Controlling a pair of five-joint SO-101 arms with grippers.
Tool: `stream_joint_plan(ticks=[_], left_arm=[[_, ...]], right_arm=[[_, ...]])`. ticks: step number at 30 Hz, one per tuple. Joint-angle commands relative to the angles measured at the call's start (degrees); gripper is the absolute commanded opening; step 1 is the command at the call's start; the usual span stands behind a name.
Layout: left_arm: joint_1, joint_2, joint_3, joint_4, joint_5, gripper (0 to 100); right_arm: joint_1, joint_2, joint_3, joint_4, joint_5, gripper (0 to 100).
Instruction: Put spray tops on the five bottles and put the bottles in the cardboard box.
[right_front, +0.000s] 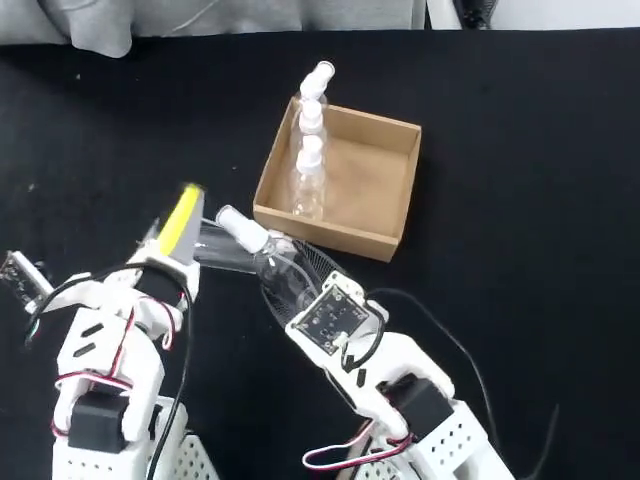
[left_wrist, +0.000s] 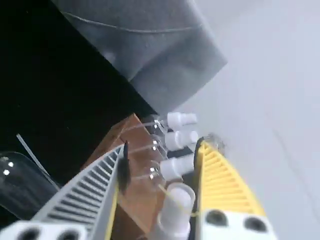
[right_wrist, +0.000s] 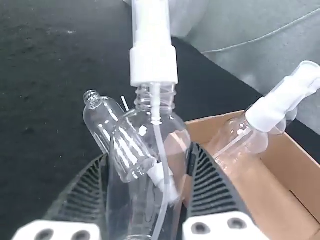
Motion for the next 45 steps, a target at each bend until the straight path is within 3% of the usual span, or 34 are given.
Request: stream_joint_plan(ticks=[1, 23, 34, 45], left_arm=[[-3.82, -0.53, 0.75, -4.57, 0.44, 21], [-3.56, -0.44, 14.37, -18.99, -3.60, 21], [4.79, -0.44, 16.84, -18.55, -9.58, 21], [12.35, -0.44, 16.84, -18.55, -9.85, 21]], right_arm=[[1.49, -9.10, -0.48, -2.20, -0.53, 1.8], [1.05, -9.27, -2.68, -2.20, -0.62, 1.8], [1.05, -9.27, -2.77, -2.29, -0.62, 1.9], [1.05, -9.36, -2.24, -2.11, -0.62, 1.9]])
